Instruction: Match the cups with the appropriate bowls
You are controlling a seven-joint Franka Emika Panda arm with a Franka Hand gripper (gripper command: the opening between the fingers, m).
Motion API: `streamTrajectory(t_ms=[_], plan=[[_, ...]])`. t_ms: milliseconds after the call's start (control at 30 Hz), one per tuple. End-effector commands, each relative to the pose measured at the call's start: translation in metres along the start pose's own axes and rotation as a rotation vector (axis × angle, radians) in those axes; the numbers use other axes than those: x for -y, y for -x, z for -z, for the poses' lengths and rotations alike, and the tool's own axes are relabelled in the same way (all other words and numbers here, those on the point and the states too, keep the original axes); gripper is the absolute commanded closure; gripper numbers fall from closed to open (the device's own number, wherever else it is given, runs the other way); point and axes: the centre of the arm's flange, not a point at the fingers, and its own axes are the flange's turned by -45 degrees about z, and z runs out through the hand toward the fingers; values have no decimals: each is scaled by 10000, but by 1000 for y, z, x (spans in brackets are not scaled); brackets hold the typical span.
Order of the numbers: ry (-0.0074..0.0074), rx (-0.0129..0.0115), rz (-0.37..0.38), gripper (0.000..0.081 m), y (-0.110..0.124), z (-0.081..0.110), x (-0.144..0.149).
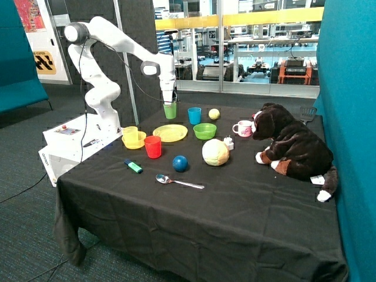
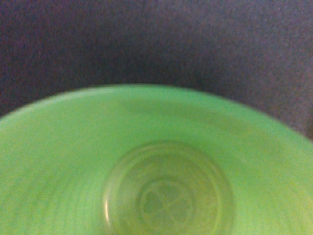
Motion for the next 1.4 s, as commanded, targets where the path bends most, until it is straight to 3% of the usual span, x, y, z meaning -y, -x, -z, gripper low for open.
streamTrajectory(t_ms=[0, 300, 733, 833, 1367], plan=[[15, 39, -740, 808, -8, 17, -16], [18, 38, -2238, 808, -20, 31, -55], [20, 37, -3756, 808, -37, 36, -85], [22, 36, -4431, 808, -44, 38, -93], [24, 35, -5810, 808, -55, 47, -125]])
